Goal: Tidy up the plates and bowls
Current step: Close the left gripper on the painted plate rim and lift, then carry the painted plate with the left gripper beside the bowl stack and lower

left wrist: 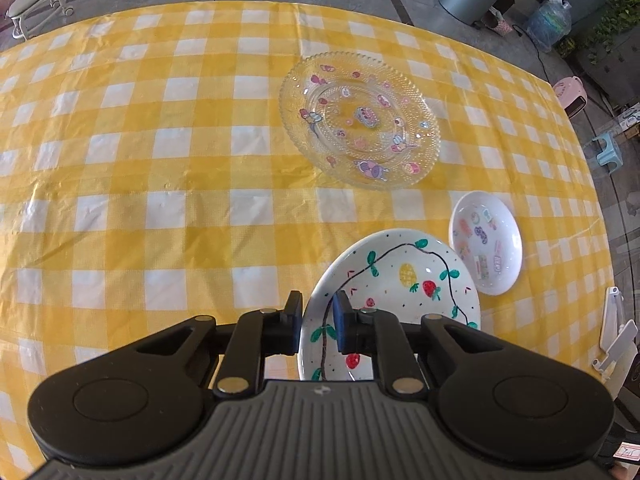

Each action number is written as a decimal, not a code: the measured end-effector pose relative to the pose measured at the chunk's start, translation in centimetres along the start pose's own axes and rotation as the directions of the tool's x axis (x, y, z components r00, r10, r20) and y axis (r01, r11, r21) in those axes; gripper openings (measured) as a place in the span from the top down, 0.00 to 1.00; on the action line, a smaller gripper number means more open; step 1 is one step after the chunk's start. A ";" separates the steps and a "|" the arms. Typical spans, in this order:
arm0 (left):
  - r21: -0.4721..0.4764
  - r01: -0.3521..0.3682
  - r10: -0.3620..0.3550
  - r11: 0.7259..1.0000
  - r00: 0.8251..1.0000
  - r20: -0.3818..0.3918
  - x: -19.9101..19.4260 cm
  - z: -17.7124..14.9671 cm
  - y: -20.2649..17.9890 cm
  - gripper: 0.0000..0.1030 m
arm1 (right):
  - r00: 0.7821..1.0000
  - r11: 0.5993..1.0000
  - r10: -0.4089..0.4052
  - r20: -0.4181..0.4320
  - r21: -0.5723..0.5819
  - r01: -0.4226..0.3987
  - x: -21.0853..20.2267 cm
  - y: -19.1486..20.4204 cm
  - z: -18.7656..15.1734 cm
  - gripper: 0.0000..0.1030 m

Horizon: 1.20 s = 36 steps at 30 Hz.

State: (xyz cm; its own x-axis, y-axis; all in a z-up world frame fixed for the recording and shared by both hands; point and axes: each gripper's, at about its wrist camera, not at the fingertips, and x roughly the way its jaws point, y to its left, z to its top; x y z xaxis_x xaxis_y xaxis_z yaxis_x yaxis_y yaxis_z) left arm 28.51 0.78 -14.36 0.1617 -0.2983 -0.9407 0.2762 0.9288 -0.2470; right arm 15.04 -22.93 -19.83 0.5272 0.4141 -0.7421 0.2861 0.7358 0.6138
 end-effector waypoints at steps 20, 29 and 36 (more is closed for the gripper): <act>0.029 0.004 -0.006 1.000 0.998 0.064 -2.7 -5.1 -8.1 0.83 | 0.996 0.999 0.012 0.092 0.034 -0.015 -6.1 -4.0 -0.9 0.93; -0.017 0.030 -0.029 0.999 0.996 0.079 -2.1 -8.7 -11.6 0.83 | 0.994 0.999 -0.014 0.106 0.042 0.009 -9.2 -7.6 -1.2 0.93; -0.067 -0.002 0.010 0.998 0.993 0.113 -2.4 -11.8 -12.6 0.83 | 0.994 0.997 -0.072 0.084 0.032 0.070 -9.5 -7.9 -1.5 0.91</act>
State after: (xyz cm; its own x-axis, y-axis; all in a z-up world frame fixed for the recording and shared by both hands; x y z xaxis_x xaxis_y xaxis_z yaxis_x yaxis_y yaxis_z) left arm 13.47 -7.63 -11.68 0.2708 -0.3122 -0.9106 0.2121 0.9420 -0.2599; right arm 6.62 -31.84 -18.02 0.5708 0.3133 -0.7590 0.3477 0.7452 0.5690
